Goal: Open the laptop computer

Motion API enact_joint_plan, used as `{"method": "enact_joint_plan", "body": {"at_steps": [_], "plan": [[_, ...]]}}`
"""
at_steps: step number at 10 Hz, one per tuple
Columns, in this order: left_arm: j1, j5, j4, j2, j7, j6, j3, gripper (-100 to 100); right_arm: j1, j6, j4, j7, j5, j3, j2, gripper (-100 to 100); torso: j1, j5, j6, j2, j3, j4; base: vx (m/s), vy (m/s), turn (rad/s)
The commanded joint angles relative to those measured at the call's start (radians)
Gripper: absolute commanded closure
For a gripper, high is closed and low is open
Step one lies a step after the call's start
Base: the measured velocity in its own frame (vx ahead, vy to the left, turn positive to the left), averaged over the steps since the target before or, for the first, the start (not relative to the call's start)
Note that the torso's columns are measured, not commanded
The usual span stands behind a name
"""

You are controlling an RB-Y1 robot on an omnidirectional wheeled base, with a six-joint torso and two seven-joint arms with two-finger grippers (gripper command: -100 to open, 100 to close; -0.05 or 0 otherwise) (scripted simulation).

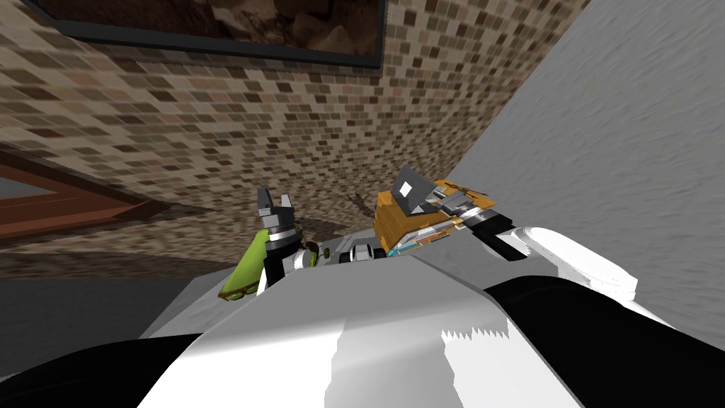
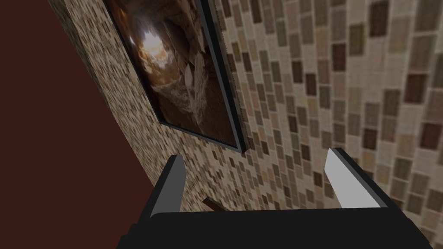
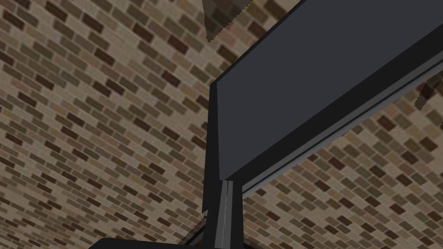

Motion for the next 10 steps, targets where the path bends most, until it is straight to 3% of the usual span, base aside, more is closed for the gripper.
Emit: {"method": "enact_joint_plan", "body": {"at_steps": [1,3,7,10], "plan": [[0.000,0.000,0.000,0.000,0.000,0.000,0.000,0,0.005,0.002,0.001,0.006,-0.001,-0.012,0.010,-100,0.002,0.001,0.000,-0.001,-0.001,0.000,0.066,0.119,0.058],[0.000,0.000,0.000,0.000,0.000,0.000,0.000,0,0.012,0.007,0.002,0.017,-0.001,-0.027,0.023,-100,0.012,0.003,-0.005,-0.010,-0.006,-0.004,0.149,0.195,0.062],[0.000,0.000,0.000,0.000,0.000,0.000,0.000,0,0.025,0.014,0.004,0.046,0.000,-0.060,0.051,-100,-0.003,-0.002,-0.005,-0.007,-0.004,-0.004,0.177,0.142,0.043],[0.000,0.000,0.000,0.000,0.000,0.000,0.000,0,0.035,0.015,-0.001,0.090,0.019,-0.088,0.057,-100,0.001,-0.001,-0.013,-0.018,-0.011,-0.007,0.118,0.151,-0.035]]}}
